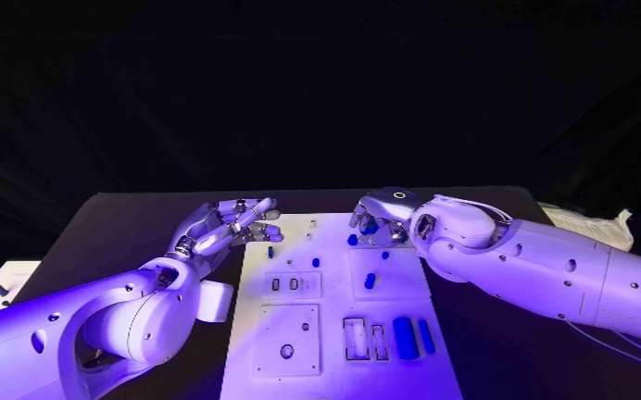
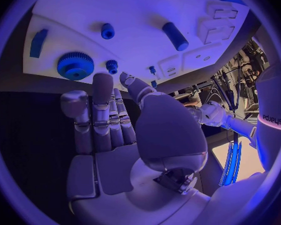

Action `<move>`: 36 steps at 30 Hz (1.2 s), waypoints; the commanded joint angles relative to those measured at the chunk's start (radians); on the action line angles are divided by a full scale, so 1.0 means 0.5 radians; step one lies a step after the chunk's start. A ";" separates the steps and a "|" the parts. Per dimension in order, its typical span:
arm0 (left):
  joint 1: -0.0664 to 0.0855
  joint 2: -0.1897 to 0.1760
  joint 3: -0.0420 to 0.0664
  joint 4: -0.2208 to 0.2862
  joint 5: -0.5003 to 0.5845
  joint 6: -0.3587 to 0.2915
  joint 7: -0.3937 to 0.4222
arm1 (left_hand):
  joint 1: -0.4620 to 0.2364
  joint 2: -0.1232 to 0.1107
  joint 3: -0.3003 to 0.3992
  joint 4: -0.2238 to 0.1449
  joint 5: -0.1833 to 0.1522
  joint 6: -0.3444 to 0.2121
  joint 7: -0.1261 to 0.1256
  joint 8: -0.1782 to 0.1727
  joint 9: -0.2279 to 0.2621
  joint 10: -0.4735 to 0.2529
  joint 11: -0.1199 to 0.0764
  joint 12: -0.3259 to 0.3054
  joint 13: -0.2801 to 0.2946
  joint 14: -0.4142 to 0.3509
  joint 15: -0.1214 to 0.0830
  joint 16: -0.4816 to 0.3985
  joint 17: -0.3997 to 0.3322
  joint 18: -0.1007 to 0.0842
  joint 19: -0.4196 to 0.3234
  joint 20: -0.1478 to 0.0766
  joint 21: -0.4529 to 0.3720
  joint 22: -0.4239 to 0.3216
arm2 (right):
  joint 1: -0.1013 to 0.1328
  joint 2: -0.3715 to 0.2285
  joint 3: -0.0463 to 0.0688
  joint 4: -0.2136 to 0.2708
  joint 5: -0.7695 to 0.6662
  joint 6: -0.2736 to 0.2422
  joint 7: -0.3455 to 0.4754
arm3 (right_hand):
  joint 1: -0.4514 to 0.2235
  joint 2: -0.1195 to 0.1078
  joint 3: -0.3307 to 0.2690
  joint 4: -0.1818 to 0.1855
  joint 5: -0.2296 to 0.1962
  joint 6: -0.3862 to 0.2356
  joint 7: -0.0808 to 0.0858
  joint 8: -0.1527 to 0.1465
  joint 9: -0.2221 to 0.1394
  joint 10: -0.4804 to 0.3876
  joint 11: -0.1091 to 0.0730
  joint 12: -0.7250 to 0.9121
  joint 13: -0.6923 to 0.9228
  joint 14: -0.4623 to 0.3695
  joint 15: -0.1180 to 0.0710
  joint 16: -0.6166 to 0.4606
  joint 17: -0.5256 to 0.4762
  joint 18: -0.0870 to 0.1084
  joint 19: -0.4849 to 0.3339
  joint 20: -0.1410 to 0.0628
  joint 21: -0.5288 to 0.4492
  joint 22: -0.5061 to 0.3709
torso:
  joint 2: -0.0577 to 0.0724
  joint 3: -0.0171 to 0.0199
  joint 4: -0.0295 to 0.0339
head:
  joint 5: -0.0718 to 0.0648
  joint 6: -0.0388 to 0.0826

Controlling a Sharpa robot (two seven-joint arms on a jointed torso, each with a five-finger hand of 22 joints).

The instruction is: Assemble the parts on the task board

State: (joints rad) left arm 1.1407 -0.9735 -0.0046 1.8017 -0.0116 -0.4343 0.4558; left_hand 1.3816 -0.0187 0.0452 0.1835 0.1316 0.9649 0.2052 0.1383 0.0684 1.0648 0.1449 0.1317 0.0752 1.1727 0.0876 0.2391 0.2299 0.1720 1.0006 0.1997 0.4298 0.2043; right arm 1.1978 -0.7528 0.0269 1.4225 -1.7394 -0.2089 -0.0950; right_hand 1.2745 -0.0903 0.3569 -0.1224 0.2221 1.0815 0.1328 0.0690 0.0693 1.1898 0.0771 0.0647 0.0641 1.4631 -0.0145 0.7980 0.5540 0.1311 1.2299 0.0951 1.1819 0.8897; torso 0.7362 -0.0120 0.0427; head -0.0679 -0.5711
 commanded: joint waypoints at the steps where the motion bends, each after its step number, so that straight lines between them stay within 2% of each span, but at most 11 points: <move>1: 0.005 -0.005 0.003 0.014 0.005 0.044 0.003 | 0.000 -0.005 -0.014 -0.002 -0.008 -0.004 0.011 -0.010 -0.002 0.001 0.015 -0.008 -0.002 -0.002 0.012 -0.011 0.003 0.016 0.013 -0.005 0.012 0.003 | 0.004 0.008 0.001 -0.005 -0.170 0.086 -0.074 | 0.005 -0.018 0.020 0.015 -0.012 -0.005 -0.001 -0.007 0.003 -0.009 -0.001 -0.004 -0.001 0.049 0.007 0.112 0.108 -0.029 0.026 0.000 0.069 0.088 | 0.029 -0.0038 0.010 | -0.007 0.006; 7: 0.005 -0.009 0.003 0.017 0.005 0.045 0.000 | -0.001 -0.004 -0.015 -0.003 -0.008 -0.006 0.012 -0.013 -0.003 0.000 0.016 -0.012 -0.002 -0.002 0.012 -0.013 0.005 0.016 0.013 -0.004 0.013 0.003 | 0.010 0.020 0.001 -0.006 -0.201 0.088 -0.079 | 0.014 -0.024 0.047 0.043 -0.017 -0.001 0.000 -0.007 0.005 0.000 -0.003 -0.005 -0.001 0.052 0.008 0.282 0.277 -0.048 0.067 0.002 0.171 0.228 | 0.044 -0.0064 0.012 | -0.010 0.009; 10: 0.005 -0.010 0.003 0.017 0.005 0.046 -0.001 | -0.001 -0.004 -0.015 -0.003 -0.008 -0.006 0.012 -0.013 -0.003 0.000 0.016 -0.012 -0.002 -0.002 0.012 -0.013 0.005 0.016 0.013 -0.004 0.013 0.003 | 0.011 0.036 0.001 -0.012 -0.205 0.102 -0.079 | 0.013 -0.024 0.050 0.049 -0.018 -0.002 0.000 -0.008 0.005 -0.001 -0.003 -0.006 -0.001 0.048 0.009 0.289 0.279 -0.048 0.066 0.003 0.178 0.235 | 0.051 -0.0067 0.012 | -0.008 0.010; 19: 0.006 -0.013 0.003 0.022 0.005 0.050 -0.009 | -0.001 -0.002 -0.017 -0.005 -0.007 -0.008 0.015 -0.018 -0.003 -0.003 0.017 -0.018 -0.003 -0.001 0.013 -0.017 0.010 0.016 0.014 -0.004 0.014 0.004 | 0.013 0.066 0.001 -0.056 -0.208 0.134 -0.075 | 0.017 -0.005 0.077 0.080 -0.030 0.010 -0.003 -0.004 0.007 0.005 -0.004 -0.004 -0.001 0.046 0.008 0.377 0.365 -0.057 0.082 0.004 0.225 0.298 | 0.067 -0.0067 0.027 | -0.015 0.009; 24: 0.006 -0.017 0.003 0.024 0.005 0.052 -0.012 | -0.001 -0.002 -0.017 -0.005 -0.007 -0.008 0.015 -0.018 -0.003 -0.003 0.017 -0.018 -0.003 -0.001 0.013 -0.017 0.010 0.016 0.014 -0.004 0.014 0.004 | 0.013 0.073 0.001 -0.067 -0.207 0.155 -0.071 | 0.023 0.001 0.090 0.095 -0.046 0.026 -0.007 -0.001 0.010 0.022 -0.010 -0.002 0.001 0.053 0.006 0.448 0.438 -0.066 0.109 0.003 0.266 0.361 | 0.073 -0.0090 0.033 | -0.016 0.004; 29: 0.007 -0.023 0.003 0.027 0.005 0.054 -0.016 | -0.001 -0.002 -0.017 -0.005 -0.007 -0.008 0.015 -0.018 -0.003 -0.003 0.017 -0.018 -0.003 -0.001 0.013 -0.017 0.010 0.016 0.014 -0.004 0.014 0.004 | 0.013 0.079 0.001 -0.082 -0.207 0.186 -0.073 | 0.035 0.009 0.107 0.106 -0.064 0.045 -0.013 0.003 0.013 0.040 -0.015 -0.001 0.002 0.054 0.002 0.496 0.484 -0.072 0.123 0.001 0.294 0.402 | 0.079 -0.0079 0.032 | -0.018 0.003; 36: 0.009 -0.029 0.004 0.034 0.005 0.059 -0.020 | 0.000 0.001 -0.018 -0.007 -0.007 -0.009 0.016 -0.021 -0.004 -0.005 0.018 -0.022 -0.003 0.001 0.014 -0.019 0.013 0.016 0.014 -0.003 0.015 0.004 | 0.013 0.090 0.001 -0.104 -0.211 0.209 -0.068 | 0.061 0.036 0.141 0.121 -0.116 0.091 -0.027 0.014 0.023 0.082 -0.029 0.002 0.004 0.051 -0.007 0.560 0.543 -0.080 0.141 -0.005 0.332 0.457 | 0.087 -0.0113 0.036 | -0.021 -0.001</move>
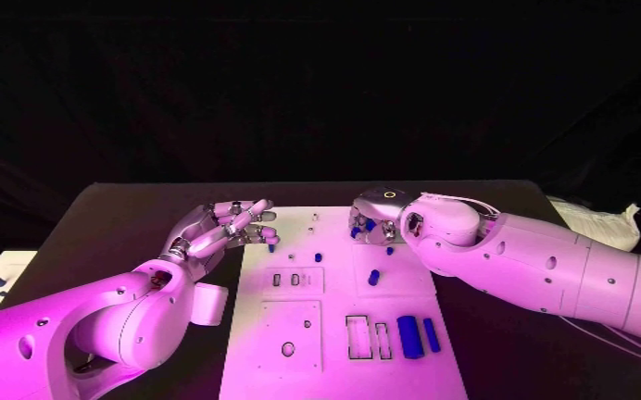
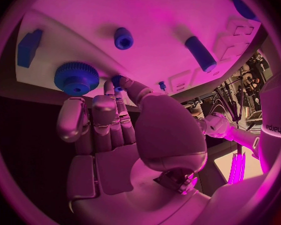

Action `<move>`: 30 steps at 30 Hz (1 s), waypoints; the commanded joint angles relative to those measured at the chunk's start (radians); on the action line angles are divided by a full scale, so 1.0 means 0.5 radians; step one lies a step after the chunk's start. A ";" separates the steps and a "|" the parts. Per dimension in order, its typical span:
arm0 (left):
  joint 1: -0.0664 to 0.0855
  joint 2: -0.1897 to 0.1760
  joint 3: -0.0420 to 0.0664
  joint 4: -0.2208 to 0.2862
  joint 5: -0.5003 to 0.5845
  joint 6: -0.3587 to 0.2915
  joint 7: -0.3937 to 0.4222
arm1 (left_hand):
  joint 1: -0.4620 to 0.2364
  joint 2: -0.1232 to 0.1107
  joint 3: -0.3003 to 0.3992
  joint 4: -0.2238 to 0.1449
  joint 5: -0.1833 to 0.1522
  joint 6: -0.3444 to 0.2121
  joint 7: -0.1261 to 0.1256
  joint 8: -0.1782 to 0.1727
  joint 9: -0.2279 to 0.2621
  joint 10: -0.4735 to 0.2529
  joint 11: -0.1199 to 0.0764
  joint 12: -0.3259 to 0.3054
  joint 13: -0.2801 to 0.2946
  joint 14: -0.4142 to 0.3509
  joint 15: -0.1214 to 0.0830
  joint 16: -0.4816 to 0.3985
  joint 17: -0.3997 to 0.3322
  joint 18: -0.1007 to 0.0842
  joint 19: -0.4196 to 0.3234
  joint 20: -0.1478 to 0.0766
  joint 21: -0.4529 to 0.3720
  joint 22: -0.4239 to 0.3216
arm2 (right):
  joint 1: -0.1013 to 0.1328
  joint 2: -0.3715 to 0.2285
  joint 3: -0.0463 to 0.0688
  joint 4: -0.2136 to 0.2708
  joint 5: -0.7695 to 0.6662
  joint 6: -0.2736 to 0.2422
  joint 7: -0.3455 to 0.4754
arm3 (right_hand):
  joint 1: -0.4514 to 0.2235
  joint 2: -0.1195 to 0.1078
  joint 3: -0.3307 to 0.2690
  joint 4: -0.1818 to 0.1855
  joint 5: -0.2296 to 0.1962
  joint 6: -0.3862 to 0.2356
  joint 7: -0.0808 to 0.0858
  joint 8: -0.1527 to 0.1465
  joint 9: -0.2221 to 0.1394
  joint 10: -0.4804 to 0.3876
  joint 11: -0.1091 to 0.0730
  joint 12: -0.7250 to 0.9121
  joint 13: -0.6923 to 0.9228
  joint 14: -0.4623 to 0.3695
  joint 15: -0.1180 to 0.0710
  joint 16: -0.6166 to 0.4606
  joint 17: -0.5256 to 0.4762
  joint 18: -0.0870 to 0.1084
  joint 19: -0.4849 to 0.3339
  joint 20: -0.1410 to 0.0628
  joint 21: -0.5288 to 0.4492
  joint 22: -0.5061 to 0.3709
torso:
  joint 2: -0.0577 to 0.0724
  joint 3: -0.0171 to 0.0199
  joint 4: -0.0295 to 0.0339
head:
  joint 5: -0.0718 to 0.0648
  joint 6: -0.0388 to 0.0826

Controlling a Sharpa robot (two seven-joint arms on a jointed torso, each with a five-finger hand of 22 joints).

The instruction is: Assemble the parts on the task board

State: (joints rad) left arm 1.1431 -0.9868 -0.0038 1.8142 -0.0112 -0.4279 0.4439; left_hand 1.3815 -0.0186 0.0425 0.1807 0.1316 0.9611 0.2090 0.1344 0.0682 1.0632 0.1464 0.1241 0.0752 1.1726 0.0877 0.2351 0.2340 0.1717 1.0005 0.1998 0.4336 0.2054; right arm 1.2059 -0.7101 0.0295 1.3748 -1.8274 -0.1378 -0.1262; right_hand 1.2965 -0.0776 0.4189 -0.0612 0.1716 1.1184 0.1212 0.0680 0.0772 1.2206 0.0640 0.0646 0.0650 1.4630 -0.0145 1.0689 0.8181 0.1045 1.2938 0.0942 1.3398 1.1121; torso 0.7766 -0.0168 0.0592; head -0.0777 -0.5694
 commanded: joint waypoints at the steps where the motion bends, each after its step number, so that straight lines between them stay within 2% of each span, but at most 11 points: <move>1: 0.004 -0.002 0.002 0.009 0.004 0.046 0.003 | 0.000 0.001 -0.013 -0.001 -0.007 -0.002 0.008 -0.014 -0.003 -0.002 0.015 -0.007 -0.003 0.001 0.014 -0.011 0.005 0.017 0.015 -0.004 0.007 0.002 | -0.004 0.006 -0.004 -0.010 -0.036 0.064 -0.004 | 0.017 0.014 0.019 0.002 -0.021 0.024 -0.006 0.018 0.008 0.025 -0.004 0.002 0.003 0.051 -0.008 0.024 0.020 -0.028 0.015 -0.004 0.019 0.016 | 0.008 -0.0023 0.003 | -0.001 -0.004; 6: 0.005 -0.004 0.002 0.007 0.004 0.047 0.001 | 0.001 0.003 -0.013 -0.003 -0.007 -0.003 0.009 -0.016 -0.003 -0.003 0.016 -0.010 -0.004 0.002 0.014 -0.012 0.008 0.017 0.015 -0.003 0.008 0.003 | -0.004 0.009 -0.004 -0.011 -0.036 -0.003 0.006 | 0.026 0.048 0.041 0.026 -0.038 0.072 -0.014 0.035 0.023 0.073 -0.016 0.009 0.007 0.066 -0.017 0.118 0.131 -0.047 0.071 -0.011 0.079 0.123 | 0.009 -0.0010 0.006 | -0.001 -0.002; 10: 0.006 -0.005 0.002 0.003 0.004 0.046 0.000 | 0.001 0.004 -0.013 -0.003 -0.007 -0.003 0.010 -0.017 -0.003 -0.004 0.017 -0.012 -0.004 0.003 0.014 -0.013 0.009 0.017 0.015 -0.003 0.009 0.003 | -0.004 0.006 -0.004 0.002 -0.031 -0.121 0.002 | 0.048 0.066 0.064 0.029 -0.052 0.096 -0.014 0.041 0.035 0.106 -0.022 0.008 0.009 0.074 -0.022 0.176 0.193 -0.061 0.110 -0.016 0.122 0.196 | 0.012 -0.0027 0.004 | -0.002 0.006; 22: 0.006 -0.004 0.002 -0.002 0.021 0.046 0.004 | 0.006 0.012 -0.014 -0.011 -0.006 -0.008 0.015 -0.028 -0.004 -0.010 0.020 -0.024 -0.005 0.003 0.016 -0.021 0.018 0.017 0.014 -0.002 0.009 0.004 | 0.010 0.038 0.013 0.044 0.009 -0.406 -0.063 | 0.084 0.044 0.109 0.017 -0.067 0.078 0.009 0.015 0.046 0.080 -0.006 -0.009 0.000 0.063 -0.010 0.225 0.226 -0.067 0.117 -0.011 0.151 0.236 | 0.019 -0.0049 0.012 | 0.004 0.029; 25: 0.006 -0.003 0.002 0.002 0.018 0.048 0.004 | 0.007 0.013 -0.015 -0.014 -0.006 -0.010 0.017 -0.032 -0.004 -0.013 0.022 -0.029 -0.005 0.000 0.018 -0.027 0.022 0.016 0.011 -0.001 0.008 0.003 | 0.025 0.082 0.015 0.012 0.007 -0.442 -0.082 | 0.087 0.043 0.116 0.017 -0.067 0.075 0.011 0.011 0.047 0.074 -0.003 -0.009 0.000 0.062 -0.007 0.229 0.228 -0.068 0.118 -0.009 0.154 0.241 | 0.023 -0.0062 0.021 | 0.002 0.034; 30: 0.007 -0.009 0.002 0.014 0.017 0.050 0.004 | 0.007 0.014 -0.015 -0.014 -0.006 -0.010 0.017 -0.032 -0.004 -0.013 0.023 -0.030 -0.005 -0.001 0.018 -0.028 0.022 0.016 0.010 0.000 0.008 0.003 | 0.039 0.144 0.016 -0.041 0.001 -0.463 -0.090 | 0.087 0.041 0.122 0.018 -0.067 0.071 0.014 0.007 0.048 0.067 0.000 -0.009 -0.001 0.061 -0.005 0.236 0.234 -0.068 0.118 -0.007 0.157 0.245 | 0.031 -0.0127 0.035 | -0.007 0.039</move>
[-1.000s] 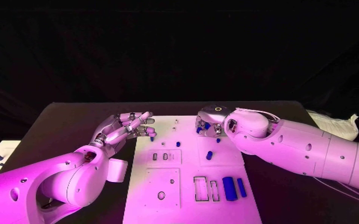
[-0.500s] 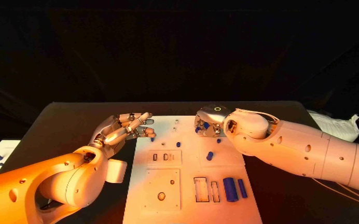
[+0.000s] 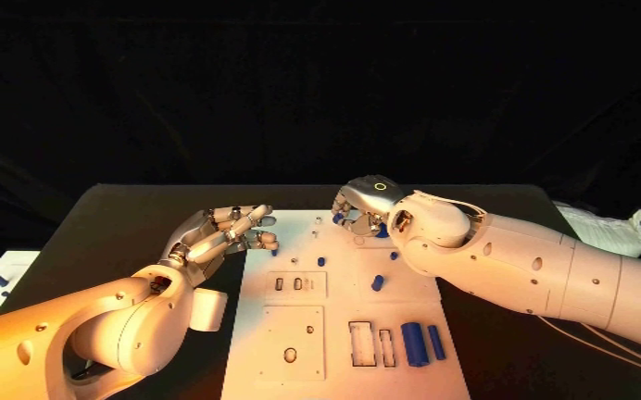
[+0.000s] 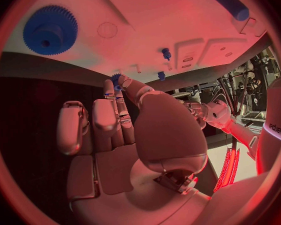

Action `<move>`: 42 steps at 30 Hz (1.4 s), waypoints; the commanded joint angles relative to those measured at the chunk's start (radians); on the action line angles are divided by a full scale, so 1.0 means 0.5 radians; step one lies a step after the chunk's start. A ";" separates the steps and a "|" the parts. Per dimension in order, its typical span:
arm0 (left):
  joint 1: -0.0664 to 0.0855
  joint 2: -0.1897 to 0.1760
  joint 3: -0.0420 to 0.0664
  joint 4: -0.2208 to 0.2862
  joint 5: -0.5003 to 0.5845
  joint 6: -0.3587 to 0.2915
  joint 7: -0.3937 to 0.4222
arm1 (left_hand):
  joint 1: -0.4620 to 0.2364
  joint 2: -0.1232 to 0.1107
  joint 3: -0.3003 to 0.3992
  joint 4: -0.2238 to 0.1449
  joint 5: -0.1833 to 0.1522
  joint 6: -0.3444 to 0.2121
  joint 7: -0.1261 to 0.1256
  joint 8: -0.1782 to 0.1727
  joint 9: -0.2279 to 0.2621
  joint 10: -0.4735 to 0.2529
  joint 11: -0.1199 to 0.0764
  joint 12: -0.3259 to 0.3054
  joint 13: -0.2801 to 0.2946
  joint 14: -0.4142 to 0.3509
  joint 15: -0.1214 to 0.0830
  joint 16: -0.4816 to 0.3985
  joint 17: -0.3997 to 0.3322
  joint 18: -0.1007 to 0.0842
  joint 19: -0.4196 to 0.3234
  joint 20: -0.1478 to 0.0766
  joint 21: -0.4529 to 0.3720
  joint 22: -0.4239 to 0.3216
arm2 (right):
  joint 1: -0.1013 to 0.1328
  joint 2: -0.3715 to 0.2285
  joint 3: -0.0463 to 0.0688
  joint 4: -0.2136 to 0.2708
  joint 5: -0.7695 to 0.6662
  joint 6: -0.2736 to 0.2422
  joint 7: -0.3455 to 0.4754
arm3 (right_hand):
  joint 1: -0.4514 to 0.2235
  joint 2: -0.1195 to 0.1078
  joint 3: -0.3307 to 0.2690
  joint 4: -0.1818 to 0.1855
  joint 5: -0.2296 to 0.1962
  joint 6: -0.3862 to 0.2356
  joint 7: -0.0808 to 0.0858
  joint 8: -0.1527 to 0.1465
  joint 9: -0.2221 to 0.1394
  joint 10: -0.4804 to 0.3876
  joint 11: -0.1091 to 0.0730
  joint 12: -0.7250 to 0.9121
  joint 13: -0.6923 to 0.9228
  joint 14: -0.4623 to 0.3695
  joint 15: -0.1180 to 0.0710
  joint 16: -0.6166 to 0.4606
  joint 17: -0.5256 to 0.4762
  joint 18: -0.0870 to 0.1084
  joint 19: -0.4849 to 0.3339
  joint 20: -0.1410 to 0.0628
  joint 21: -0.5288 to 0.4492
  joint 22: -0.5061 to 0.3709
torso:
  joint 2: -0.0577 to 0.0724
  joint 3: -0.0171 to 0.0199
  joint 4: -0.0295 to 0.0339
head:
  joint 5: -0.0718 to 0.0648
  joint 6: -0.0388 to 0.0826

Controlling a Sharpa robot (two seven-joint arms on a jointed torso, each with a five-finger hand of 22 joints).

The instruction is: Assemble the parts on the task board

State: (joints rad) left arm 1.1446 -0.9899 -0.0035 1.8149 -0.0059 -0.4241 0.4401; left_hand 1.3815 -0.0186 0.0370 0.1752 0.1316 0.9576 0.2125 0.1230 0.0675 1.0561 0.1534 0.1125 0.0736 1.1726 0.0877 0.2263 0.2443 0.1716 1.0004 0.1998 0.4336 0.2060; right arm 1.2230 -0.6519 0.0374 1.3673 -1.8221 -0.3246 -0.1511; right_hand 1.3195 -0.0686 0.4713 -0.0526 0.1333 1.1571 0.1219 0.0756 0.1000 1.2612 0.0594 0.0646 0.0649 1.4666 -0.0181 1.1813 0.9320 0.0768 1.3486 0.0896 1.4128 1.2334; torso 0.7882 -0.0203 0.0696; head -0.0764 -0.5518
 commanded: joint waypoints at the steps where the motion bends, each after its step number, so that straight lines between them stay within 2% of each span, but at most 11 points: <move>1: 0.005 -0.004 0.002 0.015 0.006 0.042 0.011 | 0.007 0.014 -0.004 -0.003 -0.006 -0.003 0.010 -0.010 -0.002 0.001 0.008 -0.007 -0.002 -0.001 0.018 -0.010 0.002 0.016 0.010 -0.001 0.008 0.002 | 0.006 0.041 0.000 -0.038 -0.011 -0.089 -0.040 | 0.041 0.022 0.017 0.001 0.010 -0.006 0.013 -0.009 0.002 -0.015 0.009 -0.009 -0.001 0.054 0.003 0.012 0.008 -0.013 0.008 0.003 0.012 0.003 | 0.010 -0.0063 0.017 | -0.012 0.004; 10: 0.018 -0.011 0.002 0.025 0.006 0.040 0.011 | 0.008 0.016 -0.006 -0.007 -0.006 -0.004 0.011 -0.015 -0.002 -0.002 0.010 -0.013 -0.002 -0.006 0.021 -0.018 0.006 0.015 0.005 0.001 0.006 0.001 | 0.011 0.147 -0.002 -0.143 -0.023 0.013 -0.032 | 0.030 0.008 0.017 0.010 -0.002 -0.009 0.016 -0.014 0.004 -0.023 0.013 -0.007 -0.001 0.052 0.007 0.024 0.015 -0.013 0.008 0.008 0.016 0.009 | 0.027 -0.0161 0.035 | -0.028 0.005; 17: 0.023 -0.009 0.002 0.024 0.006 0.040 0.010 | 0.008 0.017 -0.008 -0.009 -0.007 -0.005 0.011 -0.017 -0.002 -0.002 0.011 -0.016 -0.002 -0.010 0.022 -0.024 0.008 0.015 0.002 0.002 0.004 0.001 | 0.011 0.183 -0.004 -0.184 -0.025 0.112 -0.017 | 0.021 0.001 0.015 0.018 -0.013 -0.008 0.015 -0.015 0.007 -0.022 0.013 -0.005 0.001 0.050 0.008 0.028 0.015 -0.013 0.006 0.010 0.019 0.012 | 0.039 -0.0229 0.038 | -0.030 0.006; 21: 0.023 -0.007 0.002 0.022 0.007 0.040 0.011 | 0.008 0.018 -0.008 -0.009 -0.007 -0.004 0.012 -0.019 -0.002 -0.002 0.012 -0.018 -0.002 -0.012 0.023 -0.026 0.009 0.015 0.000 0.003 0.003 0.000 | 0.010 0.190 -0.005 -0.188 -0.026 0.131 -0.016 | 0.021 0.001 0.015 0.018 -0.013 -0.008 0.015 -0.015 0.007 -0.022 0.013 -0.005 0.001 0.050 0.008 0.028 0.015 -0.013 0.006 0.010 0.019 0.012 | 0.038 -0.0229 0.037 | -0.030 0.006; 29: 0.023 -0.005 0.002 0.024 0.008 0.044 0.010 | 0.008 0.018 -0.008 -0.009 -0.007 -0.004 0.012 -0.019 -0.002 -0.002 0.012 -0.018 -0.002 -0.012 0.023 -0.026 0.009 0.015 0.000 0.003 0.003 0.000 | 0.010 0.213 -0.006 -0.221 -0.043 0.141 -0.054 | 0.014 -0.003 0.013 0.025 -0.015 -0.010 0.015 -0.016 0.007 -0.024 0.014 -0.006 0.001 0.048 0.009 0.029 0.013 -0.013 0.004 0.011 0.019 0.011 | 0.040 -0.0238 0.044 | -0.035 0.009; 34: 0.024 -0.006 0.002 0.025 0.008 0.047 0.007 | 0.008 0.018 -0.008 -0.009 -0.007 -0.004 0.012 -0.019 -0.002 -0.002 0.012 -0.018 -0.002 -0.012 0.023 -0.026 0.009 0.015 0.000 0.003 0.003 0.000 | 0.010 0.225 -0.006 -0.235 -0.052 0.127 -0.077 | 0.005 -0.009 0.013 0.036 -0.018 -0.022 0.017 -0.022 0.006 -0.036 0.016 -0.009 -0.001 0.042 0.011 0.025 0.000 -0.011 -0.003 0.014 0.017 0.006 | 0.042 -0.0225 0.041 | -0.034 0.013; 36: 0.024 -0.006 0.002 0.025 0.008 0.048 0.006 | 0.008 0.018 -0.008 -0.009 -0.007 -0.004 0.012 -0.019 -0.002 -0.002 0.012 -0.018 -0.002 -0.012 0.023 -0.026 0.009 0.015 0.000 0.003 0.003 0.000 | 0.011 0.229 -0.006 -0.241 -0.053 0.126 -0.083 | -0.003 -0.020 0.016 0.045 -0.021 -0.049 0.023 -0.029 0.002 -0.069 0.024 -0.012 -0.005 0.033 0.017 0.011 -0.026 -0.008 -0.018 0.018 0.010 -0.010 | 0.042 -0.0226 0.041 | -0.033 0.014; 39: 0.024 -0.006 0.002 0.026 0.008 0.050 0.004 | 0.008 0.018 -0.008 -0.009 -0.007 -0.004 0.012 -0.019 -0.002 -0.002 0.012 -0.018 -0.002 -0.012 0.023 -0.026 0.009 0.015 0.000 0.003 0.003 0.000 | 0.012 0.234 -0.006 -0.247 -0.053 0.128 -0.089 | -0.023 -0.063 0.019 0.065 -0.041 -0.150 0.042 -0.032 -0.021 -0.181 0.049 -0.012 -0.009 0.001 0.039 -0.053 -0.129 0.010 -0.086 0.033 -0.032 -0.097 | 0.043 -0.0231 0.041 | -0.032 0.015; 41: 0.024 -0.007 0.002 0.027 0.008 0.051 0.002 | 0.008 0.018 -0.008 -0.009 -0.007 -0.004 0.012 -0.019 -0.002 -0.002 0.012 -0.018 -0.002 -0.012 0.023 -0.026 0.009 0.015 0.000 0.003 0.003 0.000 | 0.013 0.236 -0.007 -0.251 -0.051 0.123 -0.094 | -0.036 -0.111 0.006 0.081 -0.066 -0.281 0.066 -0.034 -0.053 -0.332 0.081 -0.010 -0.008 -0.037 0.068 -0.142 -0.262 0.037 -0.183 0.055 -0.100 -0.226 | 0.044 -0.0237 0.041 | -0.033 0.017; 42: 0.024 -0.007 0.002 0.027 0.008 0.052 0.001 | 0.008 0.018 -0.008 -0.009 -0.007 -0.004 0.012 -0.019 -0.002 -0.002 0.012 -0.018 -0.002 -0.012 0.023 -0.026 0.009 0.015 0.000 0.003 0.003 0.000 | 0.013 0.236 -0.007 -0.250 -0.051 0.117 -0.095 | -0.033 -0.127 -0.009 0.085 -0.080 -0.334 0.063 -0.033 -0.064 -0.392 0.093 -0.009 -0.008 -0.049 0.080 -0.179 -0.314 0.048 -0.220 0.063 -0.128 -0.276 | 0.043 -0.0235 0.041 | -0.032 0.016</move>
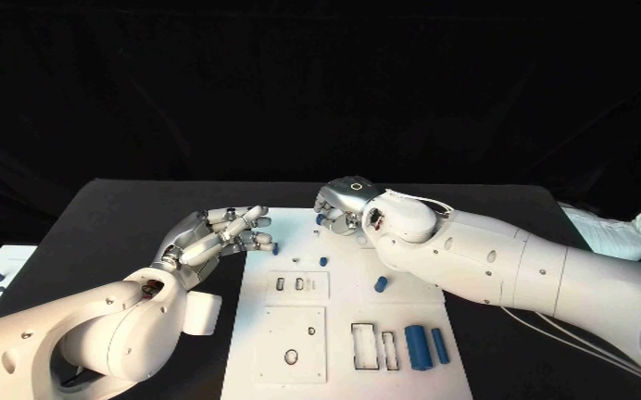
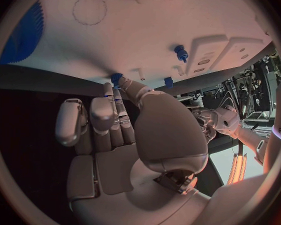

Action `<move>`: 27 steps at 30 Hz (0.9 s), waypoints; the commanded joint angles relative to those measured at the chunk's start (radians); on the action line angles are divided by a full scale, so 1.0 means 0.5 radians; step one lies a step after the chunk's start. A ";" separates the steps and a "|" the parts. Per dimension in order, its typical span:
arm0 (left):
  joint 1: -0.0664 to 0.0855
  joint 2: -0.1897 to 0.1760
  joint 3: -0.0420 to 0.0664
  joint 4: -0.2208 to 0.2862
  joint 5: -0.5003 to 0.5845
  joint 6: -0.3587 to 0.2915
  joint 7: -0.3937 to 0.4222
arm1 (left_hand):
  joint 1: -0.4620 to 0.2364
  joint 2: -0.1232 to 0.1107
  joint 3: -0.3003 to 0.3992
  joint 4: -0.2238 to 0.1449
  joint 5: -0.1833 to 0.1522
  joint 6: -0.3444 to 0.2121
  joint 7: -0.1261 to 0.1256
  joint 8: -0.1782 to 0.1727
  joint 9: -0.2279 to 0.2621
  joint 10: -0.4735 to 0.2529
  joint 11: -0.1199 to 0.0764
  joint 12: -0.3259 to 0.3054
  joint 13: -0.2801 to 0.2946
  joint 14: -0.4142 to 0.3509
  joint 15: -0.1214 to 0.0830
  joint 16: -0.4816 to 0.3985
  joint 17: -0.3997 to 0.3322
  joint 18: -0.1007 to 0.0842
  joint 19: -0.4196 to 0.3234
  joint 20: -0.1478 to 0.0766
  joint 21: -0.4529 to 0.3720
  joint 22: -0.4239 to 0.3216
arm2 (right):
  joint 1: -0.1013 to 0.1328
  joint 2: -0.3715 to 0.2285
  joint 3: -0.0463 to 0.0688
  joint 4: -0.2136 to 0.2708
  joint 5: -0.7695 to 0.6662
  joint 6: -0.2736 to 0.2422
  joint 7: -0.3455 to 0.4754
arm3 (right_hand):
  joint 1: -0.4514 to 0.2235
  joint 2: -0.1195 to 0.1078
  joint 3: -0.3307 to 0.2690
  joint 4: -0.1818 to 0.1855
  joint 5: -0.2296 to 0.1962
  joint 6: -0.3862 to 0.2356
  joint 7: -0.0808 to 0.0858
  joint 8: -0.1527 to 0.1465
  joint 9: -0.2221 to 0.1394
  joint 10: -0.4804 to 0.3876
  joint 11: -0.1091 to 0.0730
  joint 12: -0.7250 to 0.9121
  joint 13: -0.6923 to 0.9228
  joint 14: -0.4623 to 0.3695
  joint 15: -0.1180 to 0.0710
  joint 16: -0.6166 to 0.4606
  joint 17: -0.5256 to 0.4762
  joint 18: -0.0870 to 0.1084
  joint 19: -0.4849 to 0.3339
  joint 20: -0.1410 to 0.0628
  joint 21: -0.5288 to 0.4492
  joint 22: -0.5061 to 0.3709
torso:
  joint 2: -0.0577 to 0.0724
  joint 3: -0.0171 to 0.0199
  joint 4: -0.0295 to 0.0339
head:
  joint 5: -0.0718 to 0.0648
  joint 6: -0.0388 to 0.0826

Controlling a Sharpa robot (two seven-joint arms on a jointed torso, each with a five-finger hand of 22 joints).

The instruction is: Assemble the parts on the task board

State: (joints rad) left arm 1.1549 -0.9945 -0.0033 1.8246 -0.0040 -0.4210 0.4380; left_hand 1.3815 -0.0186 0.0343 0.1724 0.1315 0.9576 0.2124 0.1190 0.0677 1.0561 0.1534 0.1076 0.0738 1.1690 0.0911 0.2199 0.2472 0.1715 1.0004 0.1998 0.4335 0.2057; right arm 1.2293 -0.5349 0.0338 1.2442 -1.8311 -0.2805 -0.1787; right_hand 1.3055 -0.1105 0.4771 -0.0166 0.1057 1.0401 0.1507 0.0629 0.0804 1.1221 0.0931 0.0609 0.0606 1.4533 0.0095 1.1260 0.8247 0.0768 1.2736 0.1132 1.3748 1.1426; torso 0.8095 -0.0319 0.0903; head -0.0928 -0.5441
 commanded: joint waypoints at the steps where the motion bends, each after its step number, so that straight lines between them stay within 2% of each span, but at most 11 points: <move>1: 0.004 0.002 0.002 0.007 0.005 0.046 0.004 | 0.008 0.018 -0.003 -0.004 -0.007 -0.005 0.012 -0.010 -0.002 -0.002 0.012 -0.008 -0.002 -0.004 0.016 -0.014 0.003 0.015 0.000 0.003 0.003 0.001 | 0.001 0.001 0.000 -0.003 -0.032 0.021 -0.041 | 0.001 -0.052 -0.039 0.020 -0.035 -0.137 -0.005 -0.005 -0.029 -0.157 0.034 0.002 0.002 -0.026 0.033 -0.089 -0.131 0.054 -0.089 0.023 -0.070 -0.122 | 0.001 0.0004 -0.002 | 0.002 0.001; 4: 0.004 0.000 0.002 0.006 0.005 0.048 0.001 | 0.008 0.019 -0.004 -0.006 -0.007 -0.005 0.012 -0.013 -0.002 -0.003 0.012 -0.010 -0.002 -0.007 0.017 -0.018 0.005 0.015 -0.003 0.004 0.002 0.000 | 0.001 -0.012 0.000 0.013 -0.028 -0.003 -0.040 | 0.025 -0.065 -0.086 0.031 -0.041 -0.205 0.006 -0.004 -0.030 -0.224 0.050 0.002 0.003 -0.030 0.042 -0.123 -0.182 0.064 -0.122 0.034 -0.103 -0.174 | 0.003 0.0022 -0.002 | 0.001 0.004; 8: 0.004 -0.004 0.002 0.005 0.007 0.050 0.000 | 0.008 0.019 -0.004 -0.006 -0.007 -0.005 0.012 -0.013 -0.002 -0.003 0.012 -0.010 -0.002 -0.007 0.017 -0.018 0.005 0.015 -0.003 0.004 0.002 0.000 | 0.001 -0.065 0.000 0.073 -0.005 -0.039 -0.033 | 0.040 -0.054 -0.098 0.041 -0.026 -0.184 0.005 0.005 -0.023 -0.182 0.041 0.020 0.007 -0.022 0.035 -0.114 -0.173 0.063 -0.112 0.035 -0.102 -0.168 | 0.002 0.0030 -0.004 | 0.000 0.007; 13: 0.004 -0.013 0.001 0.005 0.010 0.054 -0.003 | 0.008 0.018 -0.005 -0.006 -0.007 -0.006 0.012 -0.015 -0.002 -0.004 0.013 -0.013 -0.002 -0.008 0.017 -0.020 0.007 0.015 -0.004 0.004 0.001 0.000 | 0.002 -0.237 0.012 0.247 0.111 -0.080 -0.044 | 0.045 -0.040 -0.075 0.075 0.048 -0.079 0.011 0.030 -0.008 0.015 0.006 0.085 0.017 0.027 0.002 0.005 -0.019 0.034 -0.002 0.018 -0.027 -0.026 | 0.003 0.0020 -0.009 | -0.006 0.014; 15: 0.004 -0.017 0.001 0.006 0.011 0.056 -0.004 | 0.008 0.018 -0.005 -0.007 -0.007 -0.006 0.012 -0.015 -0.002 -0.004 0.013 -0.013 -0.002 -0.008 0.017 -0.020 0.007 0.015 -0.004 0.004 0.001 0.000 | 0.006 -0.330 0.024 0.328 0.210 -0.074 -0.070 | 0.040 -0.039 -0.062 0.090 0.066 -0.039 0.007 0.041 -0.003 0.187 -0.028 0.156 0.046 0.058 -0.019 0.097 0.109 0.008 0.090 0.004 0.041 0.105 | 0.001 0.0025 -0.018 | -0.004 0.018; 17: 0.005 -0.020 0.001 0.007 0.011 0.057 -0.005 | 0.008 0.019 -0.006 -0.007 -0.007 -0.006 0.012 -0.015 -0.002 -0.004 0.013 -0.013 -0.002 -0.008 0.017 -0.021 0.007 0.015 -0.004 0.004 0.001 0.000 | 0.015 -0.415 0.031 0.393 0.318 -0.059 -0.105 | 0.009 -0.075 -0.086 0.112 0.070 -0.037 0.006 0.034 -0.006 0.341 -0.052 0.223 0.085 0.076 -0.039 0.156 0.187 -0.007 0.142 -0.013 0.081 0.178 | -0.001 0.0029 -0.025 | -0.004 0.021; 21: 0.005 -0.024 0.001 0.006 0.012 0.062 -0.007 | 0.008 0.019 -0.006 -0.007 -0.007 -0.006 0.012 -0.015 -0.002 -0.004 0.013 -0.013 -0.002 -0.008 0.017 -0.021 0.007 0.015 -0.004 0.004 0.001 0.000 | 0.028 -0.565 0.040 0.483 0.495 0.002 -0.182 | -0.075 -0.172 -0.227 0.173 0.156 -0.078 -0.033 0.013 -0.017 0.608 -0.110 0.405 0.235 0.114 -0.086 0.322 0.430 -0.042 0.258 -0.061 0.167 0.346 | -0.003 0.0024 -0.039 | -0.002 0.024; 23: 0.005 -0.023 0.001 0.003 0.013 0.066 -0.009 | 0.008 0.019 -0.006 -0.007 -0.007 -0.006 0.012 -0.015 -0.002 -0.004 0.013 -0.013 -0.002 -0.008 0.017 -0.021 0.007 0.015 -0.005 0.004 0.001 0.000 | 0.031 -0.624 0.042 0.502 0.544 0.052 -0.221 | -0.064 -0.185 -0.384 0.209 0.196 -0.121 -0.051 0.011 -0.020 0.662 -0.119 0.641 0.490 0.138 -0.100 0.476 0.671 -0.069 0.338 -0.082 0.227 0.467 | -0.004 0.0046 -0.044 | -0.001 0.027; 25: 0.005 -0.022 0.001 0.001 0.014 0.069 -0.010 | 0.008 0.019 -0.006 -0.007 -0.007 -0.006 0.012 -0.015 -0.002 -0.004 0.013 -0.013 -0.002 -0.008 0.017 -0.021 0.007 0.015 -0.005 0.004 0.001 0.000 | 0.033 -0.654 0.043 0.503 0.561 0.085 -0.247 | -0.006 -0.151 -0.541 0.257 0.203 -0.142 -0.050 0.017 -0.018 0.628 -0.117 1.178 1.093 0.142 -0.094 0.565 0.813 -0.081 0.373 -0.079 0.255 0.526 | -0.003 0.0074 -0.048 | 0.002 0.028; 26: 0.005 -0.021 0.001 0.000 0.014 0.071 -0.010 | 0.008 0.019 -0.006 -0.007 -0.007 -0.006 0.012 -0.015 -0.002 -0.004 0.013 -0.013 -0.002 -0.008 0.017 -0.021 0.007 0.015 -0.005 0.004 0.001 0.000 | 0.033 -0.664 0.044 0.502 0.561 0.099 -0.258 | 0.064 -0.122 -0.651 0.305 0.214 -0.150 -0.037 0.024 -0.014 0.534 -0.107 1.435 1.410 0.137 -0.109 0.600 0.862 -0.087 0.382 -0.057 0.265 0.547 | -0.001 0.0064 -0.045 | -0.003 0.028; 27: 0.005 -0.020 0.001 -0.001 0.014 0.072 -0.011 | 0.008 0.019 -0.006 -0.007 -0.007 -0.006 0.012 -0.015 -0.002 -0.004 0.013 -0.013 -0.002 -0.008 0.017 -0.021 0.007 0.015 -0.005 0.004 0.001 0.000 | 0.032 -0.672 0.044 0.498 0.559 0.111 -0.267 | 0.062 -0.107 -0.681 0.335 0.209 -0.156 -0.032 0.024 -0.015 0.549 -0.105 1.585 1.571 0.141 -0.087 0.621 0.903 -0.088 0.391 -0.066 0.272 0.563 | -0.001 0.0071 -0.043 | -0.005 0.026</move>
State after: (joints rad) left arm 1.1559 -1.0063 -0.0035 1.8234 -0.0010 -0.4107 0.4306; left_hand 1.3815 -0.0186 0.0343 0.1724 0.1315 0.9576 0.2124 0.1151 0.0678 1.0561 0.1534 0.1076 0.0739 1.1655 0.0946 0.2139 0.2497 0.1713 1.0004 0.1998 0.4335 0.2056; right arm 1.2449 -0.8698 0.0552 1.4919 -1.6036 -0.2772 -0.2611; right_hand 1.3287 -0.1715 0.1584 0.1378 0.2089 0.9663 0.1335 0.0709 0.0719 1.4054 0.0365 0.7782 0.7597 1.4663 -0.0363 1.4250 1.2569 0.0530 1.4600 0.0820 1.5070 1.3082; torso 0.8084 -0.0291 0.0697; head -0.0929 -0.5305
